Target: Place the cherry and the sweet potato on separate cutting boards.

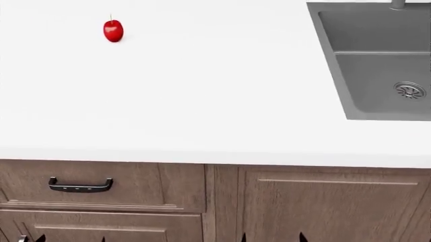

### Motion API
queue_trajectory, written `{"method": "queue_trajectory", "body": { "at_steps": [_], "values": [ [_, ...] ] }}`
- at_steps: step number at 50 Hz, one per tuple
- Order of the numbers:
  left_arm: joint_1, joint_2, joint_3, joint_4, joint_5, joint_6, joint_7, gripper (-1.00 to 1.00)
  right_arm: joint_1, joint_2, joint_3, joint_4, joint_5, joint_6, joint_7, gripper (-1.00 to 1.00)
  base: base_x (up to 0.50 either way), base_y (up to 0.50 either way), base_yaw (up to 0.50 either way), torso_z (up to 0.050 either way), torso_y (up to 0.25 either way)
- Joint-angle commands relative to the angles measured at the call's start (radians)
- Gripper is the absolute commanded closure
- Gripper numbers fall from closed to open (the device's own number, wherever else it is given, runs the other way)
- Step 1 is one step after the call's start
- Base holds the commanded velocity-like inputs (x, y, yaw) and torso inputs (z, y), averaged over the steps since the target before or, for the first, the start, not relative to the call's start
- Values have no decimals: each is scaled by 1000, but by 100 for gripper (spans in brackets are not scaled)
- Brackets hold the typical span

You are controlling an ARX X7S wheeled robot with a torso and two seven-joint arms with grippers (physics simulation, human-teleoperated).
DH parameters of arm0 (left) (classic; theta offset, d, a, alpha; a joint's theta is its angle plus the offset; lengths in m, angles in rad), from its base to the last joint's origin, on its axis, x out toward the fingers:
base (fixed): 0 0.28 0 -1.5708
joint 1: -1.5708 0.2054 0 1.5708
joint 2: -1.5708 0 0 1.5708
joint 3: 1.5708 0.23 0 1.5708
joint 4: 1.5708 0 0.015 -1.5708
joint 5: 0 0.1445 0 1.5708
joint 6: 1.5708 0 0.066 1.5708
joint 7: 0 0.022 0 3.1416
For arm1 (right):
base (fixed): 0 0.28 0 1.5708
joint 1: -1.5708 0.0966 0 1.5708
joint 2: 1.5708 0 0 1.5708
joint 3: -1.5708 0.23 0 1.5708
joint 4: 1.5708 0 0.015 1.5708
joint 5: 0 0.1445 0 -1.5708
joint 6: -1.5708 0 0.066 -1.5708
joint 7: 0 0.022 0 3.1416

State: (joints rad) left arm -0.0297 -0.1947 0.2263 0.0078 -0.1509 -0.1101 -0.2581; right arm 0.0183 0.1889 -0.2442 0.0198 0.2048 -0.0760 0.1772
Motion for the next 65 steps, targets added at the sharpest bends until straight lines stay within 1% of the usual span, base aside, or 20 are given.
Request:
{"method": "queue_trajectory", "body": {
  "at_steps": [1, 29, 31, 33, 36, 37, 39, 40, 43, 45, 46, 47, 49, 51, 52, 53, 54, 58, 62, 65],
  "values": [
    [12, 9, -12, 15, 16, 49, 15, -100, -2, -15, 23, -13, -12, 14, 2, -100, 0, 0, 0, 50, 0],
    [16, -5, 16, 25, 27, 59, 2, -100, 4, -5, 11, -17, 2, 22, 24, -100, 0, 0, 0, 50, 0],
    [18, 0, 5, 25, 2, 70, 6, -100, 4, -4, 10, -17, 1, 23, 26, -100, 0, 0, 0, 50, 0],
    [12, 6, -9, 23, -38, 28, 11, -100, 5, -4, 9, -16, 2, 24, 28, -100, 0, 0, 0, 0, 0],
    [10, -1, 0, 23, -20, 9, 0, -100, 6, -2, 7, -16, 1, 26, 30, -100, 0, 0, 0, 0, 0],
    [5, -6, 12, 18, 20, 4, -23, -100, 5, -2, 7, -16, 2, 25, 31, -100, 0, 0, 0, 0, 0],
    [8, -5, 1, 25, -5, -6, -17, -100, 6, -1, 6, -16, 2, 26, 32, -100, 0, 0, 0, 0, 0],
    [15, 2, -18, 28, -61, 10, 10, -100, 6, -1, 6, -17, 3, 26, 33, -100, 0, 0, 0, 0, 0],
    [19, -4, -5, 55, -47, -10, 0, -100, 5, 0, 5, -46, 8, 41, 40, -100, 0, 0, 0, 0, 0],
    [28, -7, -14, 122, -74, -72, -13, -100, -1, 8, 15, -109, 14, 69, 60, -100, 0, 0, 0, 0, 0],
    [33, 2, -57, 190, -208, -150, 12, -100, 2, 18, 18, -151, 15, 116, 74, -100, 0, 0, 0, 0, 0],
    [26, -19, -27, 237, -137, -184, -31, -100, -2, 27, 22, -199, 16, 141, 86, -100, 0, 0, 0, 0, 0],
    [12, -35, -35, 342, -167, -284, -57, -100, 4, 49, 25, -296, 25, 216, 102, -100, 0, 0, 0, 0, 0],
    [-17, -51, -63, 446, -242, -387, -62, -100, 21, 74, 32, -381, 28, 285, 115, -100, 0, 0, 0, 0, 0],
    [-50, -75, -61, 519, -245, -448, -80, -100, 38, 87, 43, -425, 45, 341, 121, -100, 0, 0, 0, 0, 0],
    [-60, -83, -62, 543, -247, -464, -86, -100, 55, 99, 54, -467, 62, 390, 127, -100, 0, 0, 0, 0, 0],
    [-98, -105, -61, 598, -266, -539, -93, -100, 62, 105, 56, -483, 65, 411, 131, -100, 0, 0, 0, 0, 0],
    [-239, -128, -112, 713, -367, -767, -145, -100, 166, 162, 78, -622, 122, 609, 137, -100, 0, 0, 0, 0, 0],
    [-391, -117, -190, 781, -503, -977, -187, -100, 292, 193, 120, -704, 201, 782, 147, -100, 0, 0, 0, 0, 0],
    [-474, -114, -223, 789, -562, -1062, -201, -100, 355, 210, 131, -716, 241, 875, 145, -100, 0, 0, 0, 0, 0]
  ]
}}
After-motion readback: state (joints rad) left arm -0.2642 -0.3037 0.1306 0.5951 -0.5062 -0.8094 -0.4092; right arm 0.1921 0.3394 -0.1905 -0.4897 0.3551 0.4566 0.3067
